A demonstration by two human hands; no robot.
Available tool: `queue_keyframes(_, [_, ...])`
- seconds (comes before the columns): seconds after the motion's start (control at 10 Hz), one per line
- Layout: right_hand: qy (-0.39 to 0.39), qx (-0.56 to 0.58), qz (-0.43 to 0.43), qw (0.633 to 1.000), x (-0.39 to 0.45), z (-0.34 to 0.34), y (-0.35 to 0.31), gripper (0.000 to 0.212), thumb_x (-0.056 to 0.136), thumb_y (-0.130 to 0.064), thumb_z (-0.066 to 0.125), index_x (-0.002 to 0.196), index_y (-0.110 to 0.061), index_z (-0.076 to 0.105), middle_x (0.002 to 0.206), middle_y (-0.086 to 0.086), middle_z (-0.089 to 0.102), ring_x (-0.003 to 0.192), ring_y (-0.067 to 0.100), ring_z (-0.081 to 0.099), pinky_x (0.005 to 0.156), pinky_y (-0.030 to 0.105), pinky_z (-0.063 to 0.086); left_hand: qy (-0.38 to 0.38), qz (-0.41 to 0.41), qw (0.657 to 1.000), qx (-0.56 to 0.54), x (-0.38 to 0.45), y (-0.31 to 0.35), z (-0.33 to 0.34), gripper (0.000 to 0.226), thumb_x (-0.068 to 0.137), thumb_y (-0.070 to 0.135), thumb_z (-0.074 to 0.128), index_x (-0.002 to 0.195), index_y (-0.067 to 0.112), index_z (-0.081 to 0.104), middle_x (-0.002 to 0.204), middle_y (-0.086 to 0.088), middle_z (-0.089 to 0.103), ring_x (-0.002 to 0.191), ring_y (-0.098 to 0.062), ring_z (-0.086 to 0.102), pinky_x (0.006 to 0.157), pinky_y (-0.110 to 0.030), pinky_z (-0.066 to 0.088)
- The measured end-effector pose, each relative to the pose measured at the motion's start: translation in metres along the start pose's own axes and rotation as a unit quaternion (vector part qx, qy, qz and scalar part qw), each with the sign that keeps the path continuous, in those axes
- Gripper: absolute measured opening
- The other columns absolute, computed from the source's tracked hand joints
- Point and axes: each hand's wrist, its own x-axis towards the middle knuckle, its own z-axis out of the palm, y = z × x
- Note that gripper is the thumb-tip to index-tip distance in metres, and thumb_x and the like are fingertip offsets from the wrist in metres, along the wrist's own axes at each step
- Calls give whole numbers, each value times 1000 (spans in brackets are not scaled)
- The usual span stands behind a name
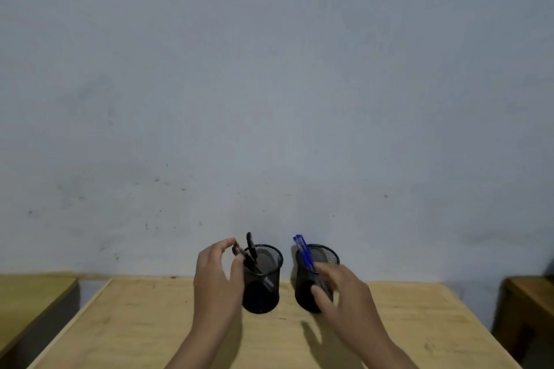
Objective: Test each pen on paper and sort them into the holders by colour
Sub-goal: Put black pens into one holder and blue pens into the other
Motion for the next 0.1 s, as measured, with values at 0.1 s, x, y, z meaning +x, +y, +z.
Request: queue_keyframes(0.1, [4,66,18,998,-71,-7,-6,27,65,-51,52,88,-58,64,96,-20,64,99,-11,55,79,5,46,16,0,998,-63,-72,5,-32,16,76,33,62,89,42,63,99,15,60,95,1,60,86,-9,45])
